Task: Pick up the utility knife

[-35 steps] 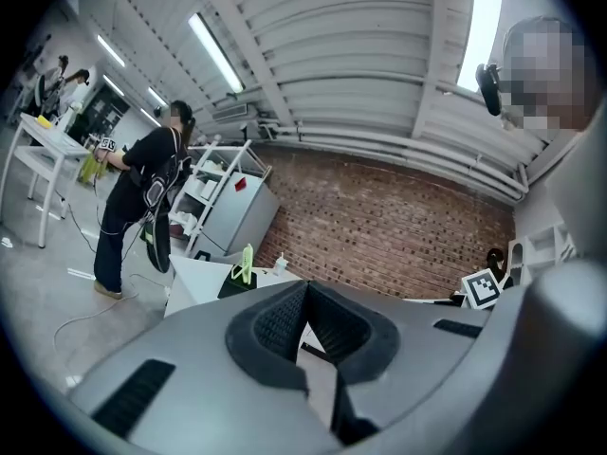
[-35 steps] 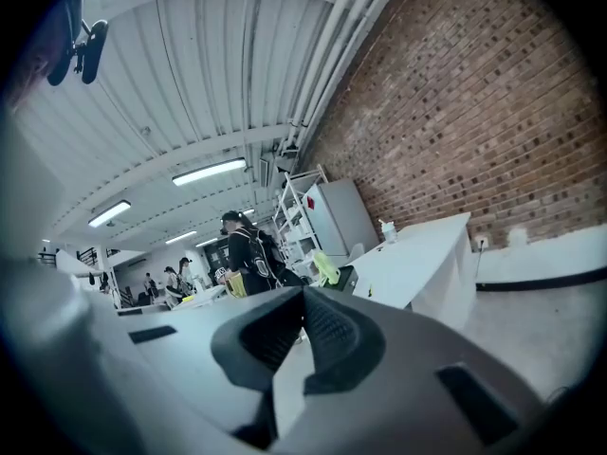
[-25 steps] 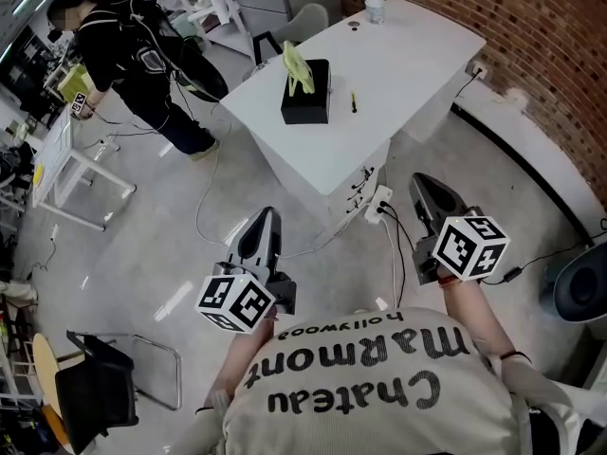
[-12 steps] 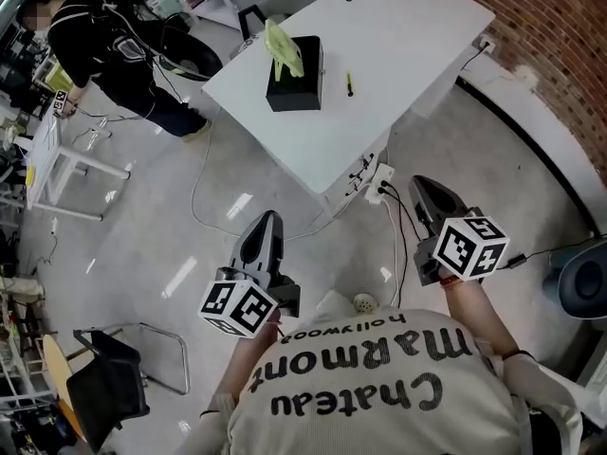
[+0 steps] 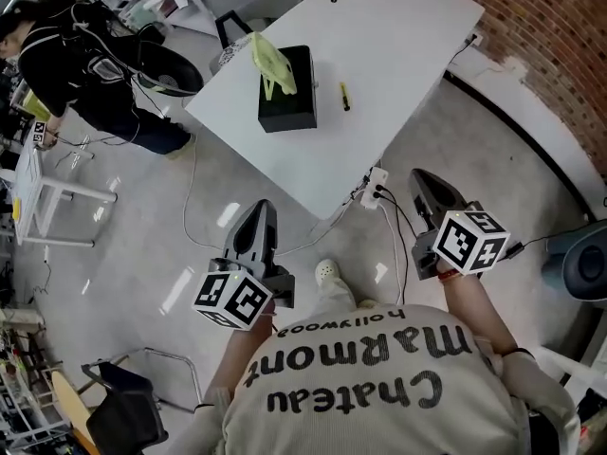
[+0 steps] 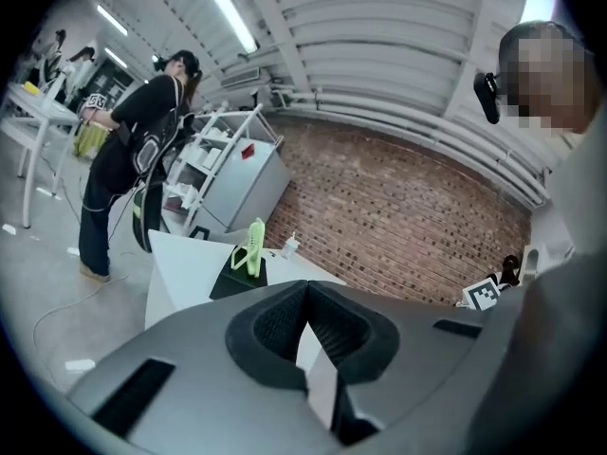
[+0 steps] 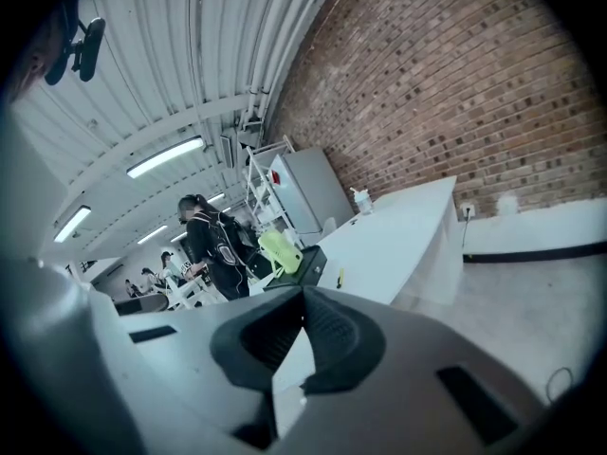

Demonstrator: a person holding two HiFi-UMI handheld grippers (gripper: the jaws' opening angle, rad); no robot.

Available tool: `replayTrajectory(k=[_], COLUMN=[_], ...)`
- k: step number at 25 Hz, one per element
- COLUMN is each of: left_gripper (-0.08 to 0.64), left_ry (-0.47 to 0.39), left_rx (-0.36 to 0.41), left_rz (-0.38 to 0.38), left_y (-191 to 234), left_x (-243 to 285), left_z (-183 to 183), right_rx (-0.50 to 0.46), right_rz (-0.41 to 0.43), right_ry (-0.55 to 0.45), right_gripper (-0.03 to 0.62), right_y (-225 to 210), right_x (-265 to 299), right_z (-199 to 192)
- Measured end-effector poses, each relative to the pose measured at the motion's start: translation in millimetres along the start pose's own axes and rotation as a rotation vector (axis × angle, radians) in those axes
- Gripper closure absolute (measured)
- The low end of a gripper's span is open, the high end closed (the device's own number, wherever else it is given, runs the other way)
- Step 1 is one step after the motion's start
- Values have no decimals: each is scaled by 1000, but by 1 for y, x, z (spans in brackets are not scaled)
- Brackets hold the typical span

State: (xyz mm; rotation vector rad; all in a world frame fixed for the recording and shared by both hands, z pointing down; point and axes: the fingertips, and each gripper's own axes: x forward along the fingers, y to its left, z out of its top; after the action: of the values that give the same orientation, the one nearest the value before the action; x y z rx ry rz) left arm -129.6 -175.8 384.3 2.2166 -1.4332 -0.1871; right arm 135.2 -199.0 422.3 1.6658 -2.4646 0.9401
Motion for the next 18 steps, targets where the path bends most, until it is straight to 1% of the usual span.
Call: replayTrajectory(k=[2, 5, 9, 11, 13, 16, 18], left_gripper=[560, 558, 558, 559, 558, 558, 558], left_ry=[-4, -14, -36, -49, -43, -15, 2], left_rx=[26, 35, 56, 56, 41, 13, 6], left_rz=[-28, -55, -94, -110, -113, -108, -92], left_y=[9, 28, 55, 68, 79, 93, 103], left_x=[13, 30, 47, 55, 62, 69, 72], left_z=[20, 48, 74, 79, 78, 69, 66], right_rx=[1, -7, -17, -40, -55, -51, -38], right_rz=[-13, -30, -57, -76, -97, -124, -137], right_ry=[-31, -72, -117, -122, -95, -45, -20], right_gripper=[589, 589, 589, 589, 589, 589, 589], right_y=[8, 20, 31, 33, 30, 22, 17], right_x=[14, 37, 64, 77, 89, 103, 112], right_z=[15, 35, 48, 44, 34, 17, 7])
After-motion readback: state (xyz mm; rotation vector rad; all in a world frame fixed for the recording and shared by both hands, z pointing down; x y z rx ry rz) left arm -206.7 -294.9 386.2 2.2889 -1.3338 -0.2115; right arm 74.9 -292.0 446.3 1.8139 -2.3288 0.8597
